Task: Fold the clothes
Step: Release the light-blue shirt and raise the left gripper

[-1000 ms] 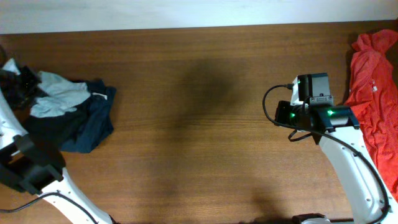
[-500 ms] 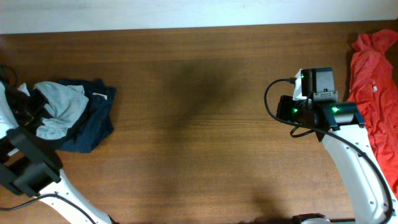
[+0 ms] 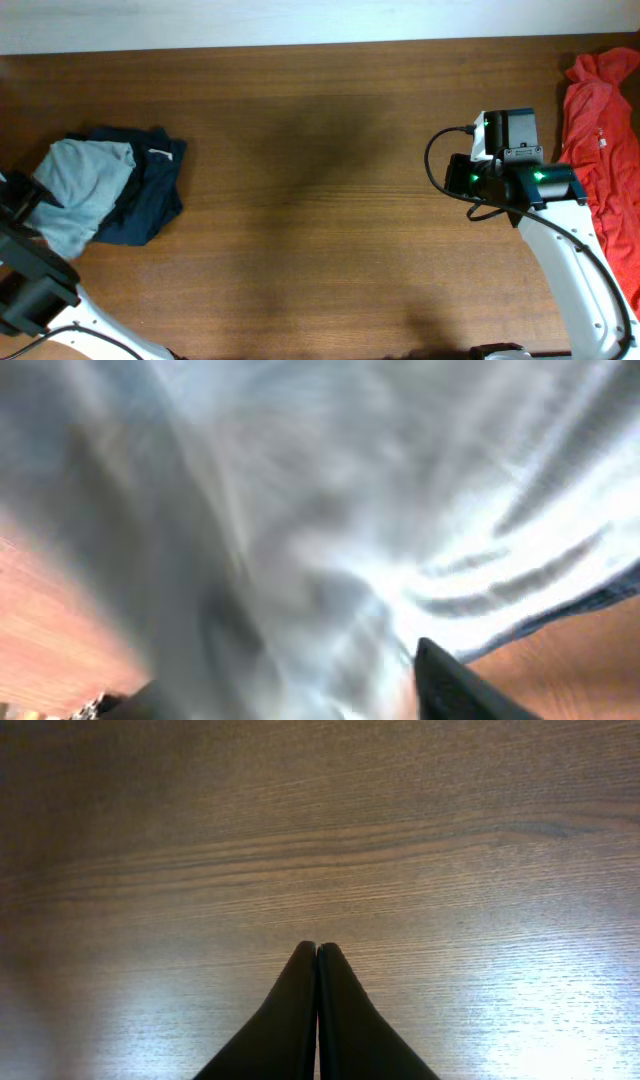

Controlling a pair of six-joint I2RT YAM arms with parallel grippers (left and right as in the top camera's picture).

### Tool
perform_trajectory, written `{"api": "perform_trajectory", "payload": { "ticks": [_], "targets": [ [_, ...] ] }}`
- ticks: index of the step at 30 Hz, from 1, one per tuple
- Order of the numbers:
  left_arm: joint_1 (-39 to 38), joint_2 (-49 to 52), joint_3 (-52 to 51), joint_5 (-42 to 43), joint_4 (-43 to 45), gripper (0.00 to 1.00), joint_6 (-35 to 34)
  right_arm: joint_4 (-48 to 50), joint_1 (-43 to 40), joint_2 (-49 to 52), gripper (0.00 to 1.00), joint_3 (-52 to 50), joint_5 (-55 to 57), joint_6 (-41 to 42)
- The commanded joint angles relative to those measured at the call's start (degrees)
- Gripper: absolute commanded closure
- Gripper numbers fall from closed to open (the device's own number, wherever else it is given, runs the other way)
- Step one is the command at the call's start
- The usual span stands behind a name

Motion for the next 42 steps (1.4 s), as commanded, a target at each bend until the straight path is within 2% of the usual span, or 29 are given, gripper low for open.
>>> {"api": "perform_trajectory", "payload": {
  "ticks": [1,6,10,12,16,17,20,25,29,34,38,42],
  "targets": [
    [0.13,-4.13,-0.22,-0.2,0.26,0.24,-0.42,-0.04,0.31,-0.76,0.96,1.38,0.92,-1.03],
    [0.13,-9.03,-0.22,0.13,1.33,0.23,-0.46,0.02,0.31,-0.76,0.96,1.4,0.92,-1.03],
    [0.11,-15.5,-0.22,0.94,2.47,0.27,-0.59,0.0,0.31,-0.76,0.96,1.4,0.92,-1.03],
    [0.11,-18.05,-0.22,0.83,3.45,0.41,-0.57,0.02,0.31,-0.76,0.96,1.4,0.92,-1.03],
    [-0.17,-20.26,-0.24,0.0,6.19,0.96,-0.57,0.33,0.31,-0.76,0.96,1.4,0.9,-0.96],
    [-0.5,-20.2,-0.28,0.04,6.86,0.99,-0.59,0.42,0.31,-0.74,0.96,1.4,0.87,-0.87],
    [-2.78,-19.54,-2.58,-0.02,10.27,0.99,-0.46,0.46,0.33,-0.74,0.96,1.4,0.5,-0.79],
    [-10.12,-19.47,-15.37,-4.98,22.32,0.99,-0.5,0.39,0.31,-0.74,0.96,1.4,-3.3,-0.79],
    [-14.12,-19.47,-26.8,-11.58,31.69,0.99,-4.72,-0.55,0.33,-0.74,0.96,1.4,-6.27,-0.79],
    [-15.28,-19.47,-37.24,-16.81,41.29,0.99,-8.83,-2.12,0.31,-0.74,0.96,1.4,-6.43,-0.81],
    [-15.41,-19.58,-38.88,-13.88,44.52,0.99,-8.0,-2.19,0.31,-0.74,0.96,1.4,-6.43,-0.81],
    [-15.96,-22.23,-34.25,-0.98,43.36,0.89,0.5,-2.21,0.31,-0.74,0.96,1.4,-6.4,-0.83]
  ]
}}
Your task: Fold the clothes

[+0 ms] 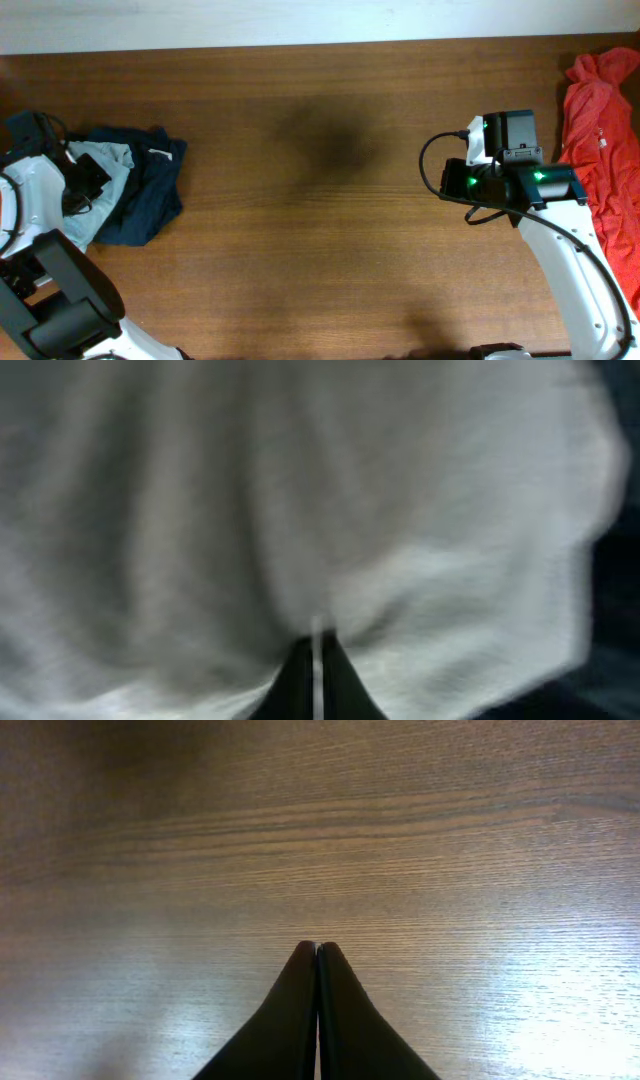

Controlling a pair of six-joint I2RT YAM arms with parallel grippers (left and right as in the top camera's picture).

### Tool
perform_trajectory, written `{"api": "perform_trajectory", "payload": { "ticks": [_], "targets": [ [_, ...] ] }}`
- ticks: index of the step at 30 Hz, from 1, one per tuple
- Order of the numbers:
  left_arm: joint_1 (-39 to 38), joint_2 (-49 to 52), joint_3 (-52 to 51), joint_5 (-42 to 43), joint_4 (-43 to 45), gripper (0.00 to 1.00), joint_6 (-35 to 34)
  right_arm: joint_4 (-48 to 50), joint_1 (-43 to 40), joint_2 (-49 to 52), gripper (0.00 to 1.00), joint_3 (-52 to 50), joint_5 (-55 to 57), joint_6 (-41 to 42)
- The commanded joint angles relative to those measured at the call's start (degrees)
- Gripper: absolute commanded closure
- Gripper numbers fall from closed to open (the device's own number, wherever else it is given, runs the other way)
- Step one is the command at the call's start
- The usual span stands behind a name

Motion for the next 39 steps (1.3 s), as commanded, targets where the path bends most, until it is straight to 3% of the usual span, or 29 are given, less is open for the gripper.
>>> {"api": "perform_trajectory", "payload": {
  "ticks": [1,6,12,17,18,19,20,21,25,26,39],
  "targets": [
    [-0.81,-3.87,5.38,11.45,-1.4,0.87,6.95,0.07,0.31,-0.74,0.96,1.36,-0.7,-0.39],
    [-4.57,-10.21,14.64,18.97,-7.54,0.76,17.42,0.48,0.33,-1.16,0.96,2.8,-0.83,-2.08],
    [-14.25,-22.05,20.87,17.7,-17.51,0.76,28.79,0.44,0.33,-7.41,0.96,9.88,-1.84,-6.88],
    [-21.68,-31.63,20.87,12.7,-21.05,0.73,30.71,0.55,0.33,-15.23,0.91,11.87,-2.67,-8.57],
    [-23.23,-33.29,20.87,12.13,-21.66,0.62,30.71,0.52,0.33,-17.05,0.88,11.87,-2.64,-8.57],
    [-24.7,-34.8,20.87,11.96,-22.4,0.45,30.71,0.48,0.33,-18.27,0.83,11.87,-2.64,-8.57],
    [-25.97,-36.06,20.87,11.78,-23.04,0.19,30.69,0.35,0.33,-19.56,0.74,11.87,-2.64,-8.55],
    [-27.04,-37.13,20.87,11.61,-23.67,0.01,30.71,0.28,0.33,-20.61,0.58,11.87,-2.64,-8.55],
    [-28.68,-39.23,20.87,11.61,-25.99,0.01,30.69,0.28,0.33,-22.86,0.07,11.87,-2.62,-8.55],
    [-28.68,-39.3,20.87,11.56,-26.64,0.0,30.71,0.28,0.33,-23.06,0.01,11.87,-2.62,-8.55],
    [-28.68,-38.69,20.87,10.73,-28.81,0.01,30.69,0.26,0.33,-18.53,0.01,11.85,-2.67,-8.46]
  ]
}}
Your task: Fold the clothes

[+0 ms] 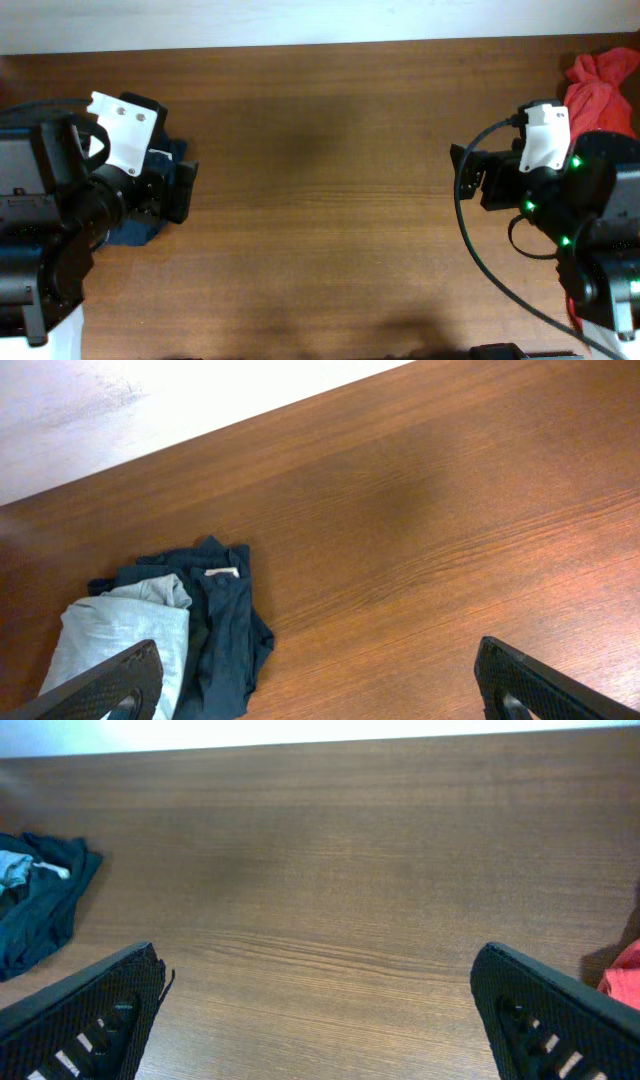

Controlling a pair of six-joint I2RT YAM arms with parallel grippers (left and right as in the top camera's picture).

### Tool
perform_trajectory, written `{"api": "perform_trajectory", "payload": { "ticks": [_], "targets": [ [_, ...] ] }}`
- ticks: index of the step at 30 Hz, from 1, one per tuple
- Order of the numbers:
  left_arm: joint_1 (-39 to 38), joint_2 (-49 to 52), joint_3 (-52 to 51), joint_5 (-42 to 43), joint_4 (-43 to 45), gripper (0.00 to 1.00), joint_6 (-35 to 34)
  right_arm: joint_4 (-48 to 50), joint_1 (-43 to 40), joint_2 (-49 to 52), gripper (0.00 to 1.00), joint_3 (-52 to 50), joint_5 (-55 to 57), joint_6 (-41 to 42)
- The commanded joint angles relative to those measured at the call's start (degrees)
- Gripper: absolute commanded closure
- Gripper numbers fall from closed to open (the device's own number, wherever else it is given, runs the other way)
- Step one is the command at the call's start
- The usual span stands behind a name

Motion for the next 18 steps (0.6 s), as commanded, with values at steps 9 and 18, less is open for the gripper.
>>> {"api": "perform_trajectory", "payload": {
  "ticks": [9,18],
  "targets": [
    [-0.28,-0.09,0.35,-0.44,-2.56,0.01,0.87,-1.33,0.33,5.27,0.01,0.52,-8.04,0.48],
    [-0.28,-0.09,0.35,-0.44,-2.58,0.01,0.87,-4.31,0.2,3.65,0.01,0.55,-3.02,-0.02]
  ]
}}
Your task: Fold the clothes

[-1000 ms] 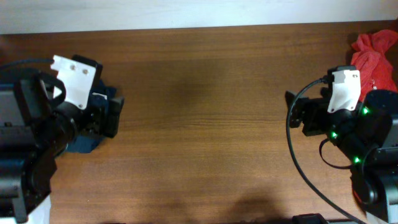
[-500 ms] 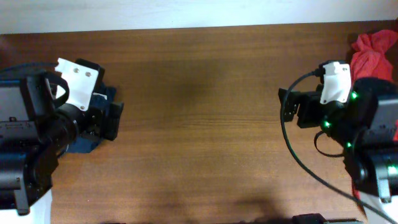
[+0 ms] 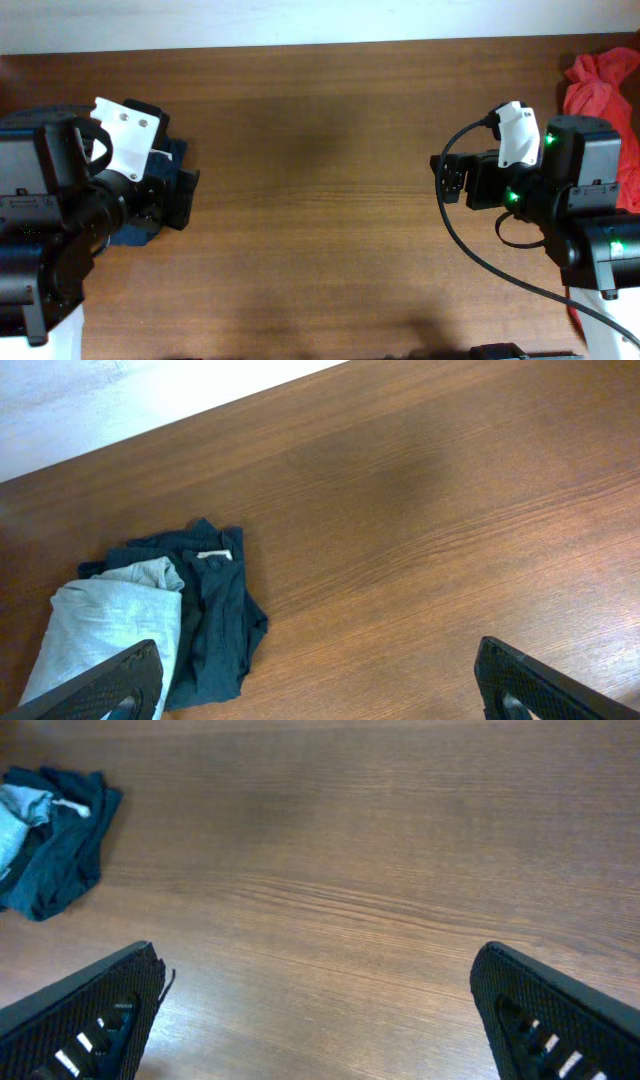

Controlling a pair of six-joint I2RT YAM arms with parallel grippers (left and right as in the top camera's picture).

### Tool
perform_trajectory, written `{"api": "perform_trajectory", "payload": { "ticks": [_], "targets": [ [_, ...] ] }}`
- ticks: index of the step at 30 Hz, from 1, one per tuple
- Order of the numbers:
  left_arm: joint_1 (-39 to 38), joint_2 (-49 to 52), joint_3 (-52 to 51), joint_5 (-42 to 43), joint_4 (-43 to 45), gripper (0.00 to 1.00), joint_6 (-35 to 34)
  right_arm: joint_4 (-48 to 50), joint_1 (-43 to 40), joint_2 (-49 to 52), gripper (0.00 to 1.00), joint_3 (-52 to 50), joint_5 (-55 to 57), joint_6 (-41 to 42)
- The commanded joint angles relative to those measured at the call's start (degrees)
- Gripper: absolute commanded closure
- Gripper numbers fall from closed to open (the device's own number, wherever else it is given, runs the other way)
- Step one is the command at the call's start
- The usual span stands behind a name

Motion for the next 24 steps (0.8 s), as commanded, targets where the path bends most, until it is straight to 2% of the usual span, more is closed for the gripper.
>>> {"api": "perform_trajectory", "payload": {
  "ticks": [1,4,15,19,24],
  "targets": [
    [-0.28,-0.09,0.35,-0.42,-0.07,0.01,0.87,0.59,0.2,-2.29,0.01,0.59,4.2,-0.76],
    [-0.28,-0.09,0.35,-0.42,-0.07,0.01,0.87,0.59,0.2,-4.72,0.01,0.59,6.45,-4.68],
    [-0.28,-0.09,0.35,-0.42,-0.07,0.01,0.87,-0.66,0.26,-18.29,0.02,-0.33,20.61,-5.2],
    [-0.28,-0.09,0.35,-0.42,-0.04,0.01,0.87,-0.68,0.26,-23.12,0.01,-5.01,23.39,-5.18],
    [-0.28,-0.09,0.35,-0.42,-0.07,0.01,0.87,2.56,0.26,-30.67,0.01,-16.7,25.09,-5.18]
  ]
}}
